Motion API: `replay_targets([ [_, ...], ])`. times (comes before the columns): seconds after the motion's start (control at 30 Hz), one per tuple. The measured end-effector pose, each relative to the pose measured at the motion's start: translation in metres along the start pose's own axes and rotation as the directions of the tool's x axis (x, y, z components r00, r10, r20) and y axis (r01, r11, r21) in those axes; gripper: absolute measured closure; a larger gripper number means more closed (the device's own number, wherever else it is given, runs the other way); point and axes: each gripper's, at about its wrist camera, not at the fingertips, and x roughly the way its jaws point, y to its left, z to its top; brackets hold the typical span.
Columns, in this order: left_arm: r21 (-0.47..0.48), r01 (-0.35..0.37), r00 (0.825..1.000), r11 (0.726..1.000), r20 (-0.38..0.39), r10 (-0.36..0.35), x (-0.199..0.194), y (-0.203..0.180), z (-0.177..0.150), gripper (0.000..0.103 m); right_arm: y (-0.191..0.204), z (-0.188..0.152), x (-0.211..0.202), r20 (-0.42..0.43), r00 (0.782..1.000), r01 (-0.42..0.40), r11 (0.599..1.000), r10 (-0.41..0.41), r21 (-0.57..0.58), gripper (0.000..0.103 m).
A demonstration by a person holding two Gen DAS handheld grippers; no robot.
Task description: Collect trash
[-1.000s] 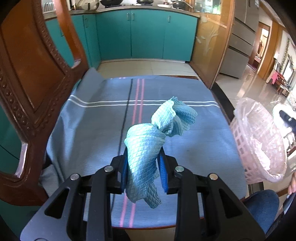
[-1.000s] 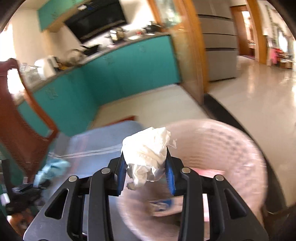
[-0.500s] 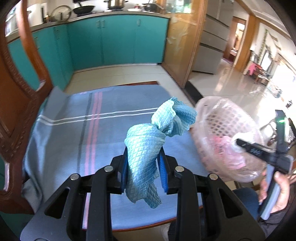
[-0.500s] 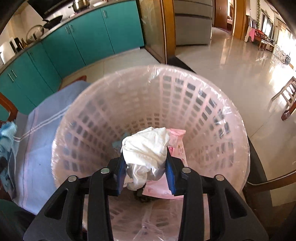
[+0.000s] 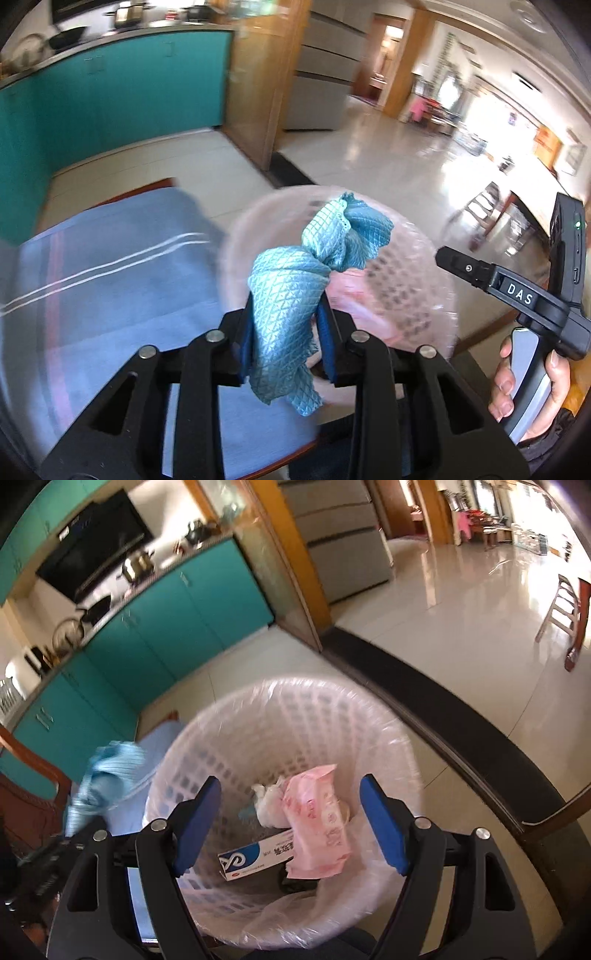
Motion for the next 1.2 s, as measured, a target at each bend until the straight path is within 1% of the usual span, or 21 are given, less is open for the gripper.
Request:
replay_targets([
  [0.07, 0.023, 0.032, 0.999, 0.999, -0.008, -0.031, 0.006, -0.013, 0.001, 0.05, -0.004, 0.001, -0.009, 0.016, 1.0, 0.011, 1.0, -0.011, -0.001, 0.026],
  [0.1, 0.026, 0.033, 0.999, 0.999, -0.001, -0.033, 0.006, -0.017, 0.001, 0.035, -0.004, 0.0, -0.015, 0.027, 0.999, 0.019, 1.0, -0.018, -0.007, 0.026],
  [0.13, 0.026, 0.028, 1.0, 0.999, 0.008, -0.028, 0.004, -0.018, 0.001, 0.028, -0.005, -0.001, -0.02, 0.036, 0.999, 0.027, 1.0, -0.027, -0.014, 0.026],
  [0.23, 0.035, -0.011, 0.999, 0.999, 0.038, 0.01, -0.009, -0.019, -0.003, 0.026, -0.003, -0.005, -0.036, 0.069, 0.997, 0.042, 0.998, -0.039, -0.04, 0.025],
  [0.27, 0.029, -0.053, 0.997, 0.998, 0.055, 0.051, -0.017, -0.016, -0.006, 0.025, -0.001, -0.005, -0.041, 0.082, 0.996, 0.045, 0.998, -0.041, -0.051, 0.025],
  [0.3, 0.019, -0.094, 0.993, 0.995, 0.074, 0.092, -0.027, -0.012, -0.008, 0.021, 0.003, -0.007, -0.047, 0.098, 0.994, 0.046, 0.997, -0.039, -0.067, 0.024],
  [0.33, 0.0, -0.136, 0.986, 0.991, 0.094, 0.135, -0.039, -0.006, -0.01, 0.017, 0.009, -0.008, -0.053, 0.114, 0.993, 0.044, 0.995, -0.034, -0.087, 0.023],
  [0.37, -0.017, -0.161, 0.981, 0.987, 0.105, 0.162, -0.048, 0.0, -0.011, 0.014, 0.017, -0.01, -0.059, 0.132, 0.991, 0.039, 0.993, -0.024, -0.113, 0.021],
  [0.4, -0.046, -0.197, 0.972, 0.979, 0.118, 0.201, -0.063, 0.008, -0.015, 0.011, 0.025, -0.012, -0.063, 0.145, 0.989, 0.038, 0.99, -0.018, -0.134, 0.019],
  [0.43, -0.063, -0.216, 0.967, 0.974, 0.128, 0.222, -0.074, 0.013, -0.018, 0.007, 0.033, -0.013, -0.07, 0.162, 0.987, 0.037, 0.986, -0.01, -0.164, 0.017],
  [0.5, -0.11, -0.282, 0.942, 0.953, 0.156, 0.297, -0.105, 0.024, -0.029, 0.003, 0.053, -0.019, -0.084, 0.202, 0.979, 0.041, 0.973, 0.007, -0.229, 0.01],
  [0.53, -0.128, -0.32, 0.927, 0.939, 0.165, 0.338, -0.119, 0.029, -0.036, 0.003, 0.062, -0.021, -0.09, 0.218, 0.976, 0.045, 0.966, 0.012, -0.254, 0.008],
  [0.6, -0.152, -0.363, 0.905, 0.919, 0.176, 0.387, -0.141, 0.037, -0.045, 0.003, 0.081, -0.026, -0.102, 0.243, 0.97, 0.056, 0.95, 0.021, -0.306, 0.004],
  [0.67, -0.173, -0.4, 0.885, 0.9, 0.184, 0.429, -0.163, 0.044, -0.056, 0.003, 0.096, -0.034, -0.115, 0.257, 0.966, 0.057, 0.937, 0.036, -0.346, 0.004],
  [0.73, -0.181, -0.423, 0.867, 0.888, 0.203, 0.455, -0.184, 0.045, -0.065, 0.003, 0.113, -0.042, -0.125, 0.26, 0.964, 0.046, 0.922, 0.06, -0.384, 0.004],
  [0.83, -0.191, -0.485, 0.822, 0.853, 0.232, 0.52, -0.218, 0.043, -0.083, 0.003, 0.126, -0.054, -0.138, 0.256, 0.963, 0.029, 0.906, 0.088, -0.421, 0.004],
  [0.9, -0.199, -0.5, 0.807, 0.843, 0.247, 0.536, -0.233, 0.04, -0.09, 0.003, 0.134, -0.062, -0.147, 0.255, 0.962, 0.024, 0.897, 0.1, -0.442, 0.004],
  [0.93, -0.198, -0.503, 0.803, 0.841, 0.253, 0.54, -0.24, 0.038, -0.092, 0.003, 0.137, -0.066, -0.151, 0.26, 0.96, 0.025, 0.894, 0.104, -0.447, 0.004],
  [1.07, -0.215, -0.523, 0.776, 0.825, 0.281, 0.565, -0.265, 0.034, -0.105, 0.003, 0.141, -0.077, -0.169, 0.263, 0.957, 0.007, 0.891, 0.127, -0.455, 0.003],
  [1.17, -0.23, -0.531, 0.764, 0.815, 0.287, 0.578, -0.274, 0.032, -0.115, 0.003, 0.14, -0.08, -0.177, 0.271, 0.954, 0.007, 0.896, 0.127, -0.445, 0.003],
  [1.2, -0.232, -0.53, 0.763, 0.816, 0.288, 0.578, -0.276, 0.031, -0.118, 0.003, 0.14, -0.082, -0.179, 0.274, 0.953, 0.007, 0.898, 0.127, -0.44, 0.003],
])
